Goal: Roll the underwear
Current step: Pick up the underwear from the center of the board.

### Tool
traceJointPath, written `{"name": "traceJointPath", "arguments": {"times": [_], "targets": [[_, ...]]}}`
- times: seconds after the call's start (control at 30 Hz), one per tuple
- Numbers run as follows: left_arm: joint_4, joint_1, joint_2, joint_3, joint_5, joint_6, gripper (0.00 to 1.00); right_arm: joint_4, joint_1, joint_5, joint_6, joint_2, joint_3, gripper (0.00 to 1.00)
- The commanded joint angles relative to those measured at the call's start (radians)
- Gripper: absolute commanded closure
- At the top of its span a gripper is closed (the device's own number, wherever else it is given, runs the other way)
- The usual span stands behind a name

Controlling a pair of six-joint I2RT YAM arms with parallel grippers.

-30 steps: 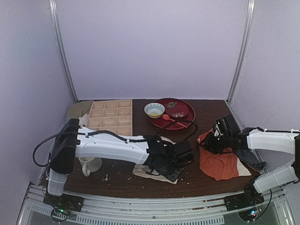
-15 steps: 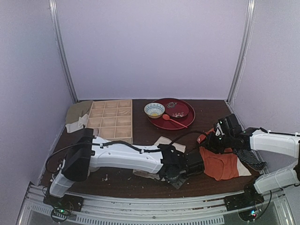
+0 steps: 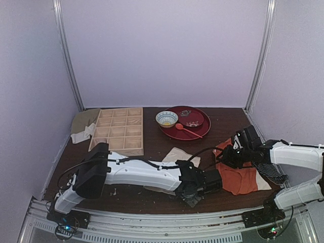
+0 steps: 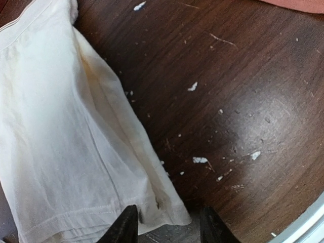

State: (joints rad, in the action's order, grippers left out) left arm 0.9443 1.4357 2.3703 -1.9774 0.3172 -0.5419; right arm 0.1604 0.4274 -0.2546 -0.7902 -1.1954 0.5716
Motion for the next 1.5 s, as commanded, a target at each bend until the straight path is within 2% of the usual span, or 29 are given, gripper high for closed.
{"name": "traceJointPath", "arguments": {"times": [0.0,0.1,0.2,0.23,0.33,0.43,0.67,1.03,1.27,1.47], "targets": [[0.008,0.006,0.026,-0.034,-0.013,-0.006,0.45,0.007,-0.006,-0.002,-0.003,0.02,-0.017,0.67],[0.02,0.005,0.034,-0.029,-0.008,-0.024,0.47,0.006,-0.006,-0.008,-0.003,0.022,-0.016,0.67],[0.05,0.006,0.055,-0.045,0.0,-0.033,0.59,0.007,-0.006,-0.014,0.0,0.029,-0.018,0.67],[0.051,0.006,0.056,-0.043,-0.001,-0.035,0.64,0.006,-0.006,-0.016,0.0,0.029,-0.019,0.67],[0.052,0.006,0.056,-0.04,-0.001,-0.042,0.85,0.008,-0.006,-0.028,0.0,0.03,-0.019,0.67],[0.054,0.006,0.049,-0.04,0.006,-0.047,1.0,0.001,-0.006,-0.04,0.0,0.026,-0.02,0.67],[0.043,-0.012,-0.017,-0.012,-0.008,-0.077,1.0,-0.025,-0.004,-0.086,0.006,0.011,-0.016,0.68],[-0.104,-0.079,-0.199,0.153,-0.12,-0.13,1.0,-0.11,0.032,-0.134,-0.023,-0.07,-0.004,0.68],[-0.133,-0.09,-0.209,0.168,-0.165,-0.127,1.0,-0.15,0.042,-0.154,-0.044,-0.129,0.012,0.67],[-0.134,-0.09,-0.209,0.177,-0.17,-0.127,1.0,-0.225,0.042,-0.199,-0.089,-0.213,0.031,0.61]]}}
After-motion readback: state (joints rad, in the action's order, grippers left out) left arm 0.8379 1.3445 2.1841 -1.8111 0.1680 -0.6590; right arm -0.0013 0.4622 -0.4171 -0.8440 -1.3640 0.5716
